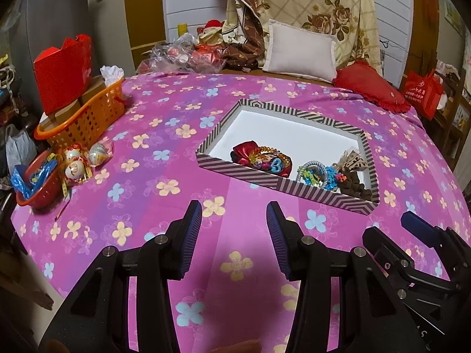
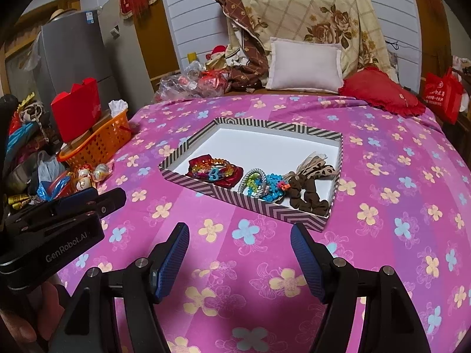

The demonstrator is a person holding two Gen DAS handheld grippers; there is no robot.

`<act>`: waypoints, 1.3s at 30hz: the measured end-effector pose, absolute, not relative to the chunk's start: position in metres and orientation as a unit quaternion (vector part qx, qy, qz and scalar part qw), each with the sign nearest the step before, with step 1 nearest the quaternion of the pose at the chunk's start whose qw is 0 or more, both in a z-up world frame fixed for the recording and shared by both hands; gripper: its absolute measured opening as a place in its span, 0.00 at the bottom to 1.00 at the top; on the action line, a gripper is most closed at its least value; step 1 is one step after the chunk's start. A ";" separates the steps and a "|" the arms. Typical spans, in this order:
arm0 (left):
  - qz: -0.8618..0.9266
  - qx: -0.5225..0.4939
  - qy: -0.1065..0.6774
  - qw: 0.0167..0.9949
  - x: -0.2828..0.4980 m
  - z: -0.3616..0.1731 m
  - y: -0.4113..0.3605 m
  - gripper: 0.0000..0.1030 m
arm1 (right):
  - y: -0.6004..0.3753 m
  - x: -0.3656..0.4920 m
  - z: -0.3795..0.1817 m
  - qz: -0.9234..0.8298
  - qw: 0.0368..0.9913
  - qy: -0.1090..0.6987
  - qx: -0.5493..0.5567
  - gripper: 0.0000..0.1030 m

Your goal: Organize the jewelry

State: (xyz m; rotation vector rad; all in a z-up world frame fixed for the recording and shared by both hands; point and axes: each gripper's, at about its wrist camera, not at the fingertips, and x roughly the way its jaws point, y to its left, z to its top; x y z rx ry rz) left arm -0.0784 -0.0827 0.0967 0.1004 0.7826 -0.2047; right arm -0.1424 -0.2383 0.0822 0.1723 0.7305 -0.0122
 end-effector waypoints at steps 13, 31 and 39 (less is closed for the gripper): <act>-0.106 0.059 0.383 0.916 -0.072 0.092 -0.092 0.44 | -0.245 -0.137 0.073 -0.008 0.927 0.365 0.091 0.67; -0.121 0.081 0.381 0.913 -0.075 0.088 -0.109 0.44 | -0.258 -0.135 0.065 -0.011 0.923 0.371 0.103 0.67; -0.118 0.086 0.386 0.911 -0.071 0.081 -0.110 0.44 | -0.261 -0.134 0.059 -0.012 0.920 0.377 0.104 0.67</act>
